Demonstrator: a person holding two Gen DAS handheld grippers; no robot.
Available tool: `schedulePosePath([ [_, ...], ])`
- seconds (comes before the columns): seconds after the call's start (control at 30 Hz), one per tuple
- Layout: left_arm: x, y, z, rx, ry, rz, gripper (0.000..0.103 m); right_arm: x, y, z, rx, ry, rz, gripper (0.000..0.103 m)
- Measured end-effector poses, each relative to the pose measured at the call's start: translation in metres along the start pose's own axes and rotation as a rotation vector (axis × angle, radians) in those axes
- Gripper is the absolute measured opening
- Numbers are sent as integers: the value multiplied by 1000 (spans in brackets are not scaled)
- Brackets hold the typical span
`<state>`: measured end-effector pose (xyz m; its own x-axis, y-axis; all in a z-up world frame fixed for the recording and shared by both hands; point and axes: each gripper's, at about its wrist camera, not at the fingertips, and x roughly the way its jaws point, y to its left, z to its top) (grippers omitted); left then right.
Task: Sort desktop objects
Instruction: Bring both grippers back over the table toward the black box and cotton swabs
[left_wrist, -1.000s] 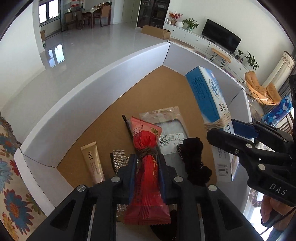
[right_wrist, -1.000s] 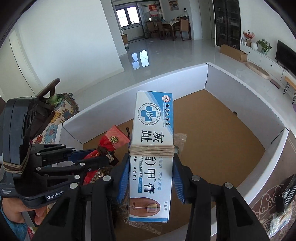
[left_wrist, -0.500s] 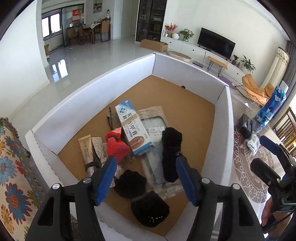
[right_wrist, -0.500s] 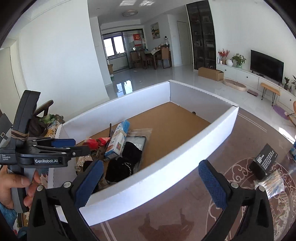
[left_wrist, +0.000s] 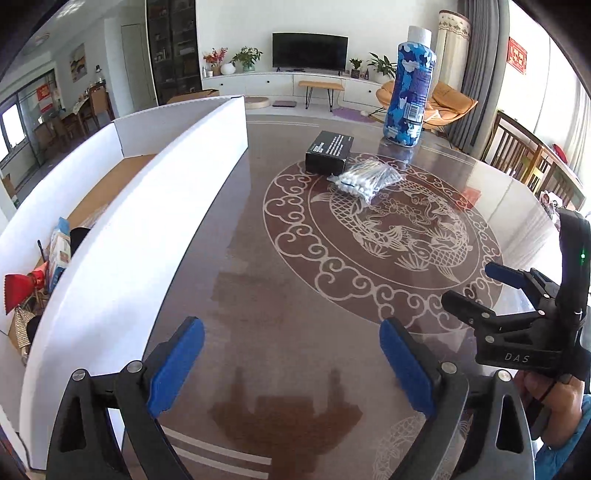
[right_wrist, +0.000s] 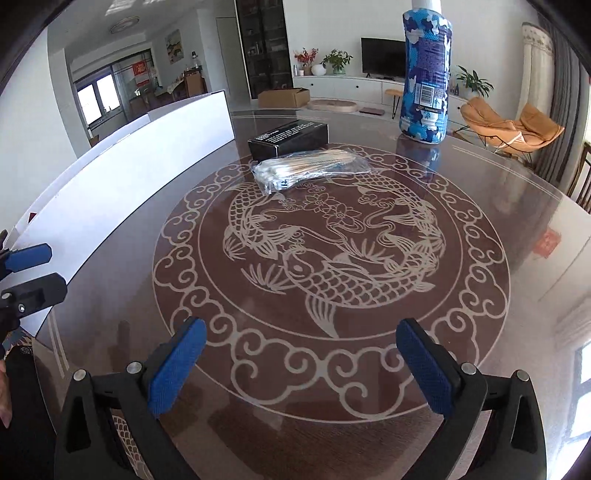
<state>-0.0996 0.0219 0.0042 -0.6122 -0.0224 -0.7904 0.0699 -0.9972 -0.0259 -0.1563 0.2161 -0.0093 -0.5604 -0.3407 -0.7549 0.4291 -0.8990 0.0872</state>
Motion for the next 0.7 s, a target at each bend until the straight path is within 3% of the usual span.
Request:
schedulePosePath([
  [0.27,37,-13,-16,56,14,88,97,-10,-3,-7,26,-22,-15,103],
  [0.7,49,-1,-19,-11,42,57,97,-10,-9,-9,71,-18,-70,103],
])
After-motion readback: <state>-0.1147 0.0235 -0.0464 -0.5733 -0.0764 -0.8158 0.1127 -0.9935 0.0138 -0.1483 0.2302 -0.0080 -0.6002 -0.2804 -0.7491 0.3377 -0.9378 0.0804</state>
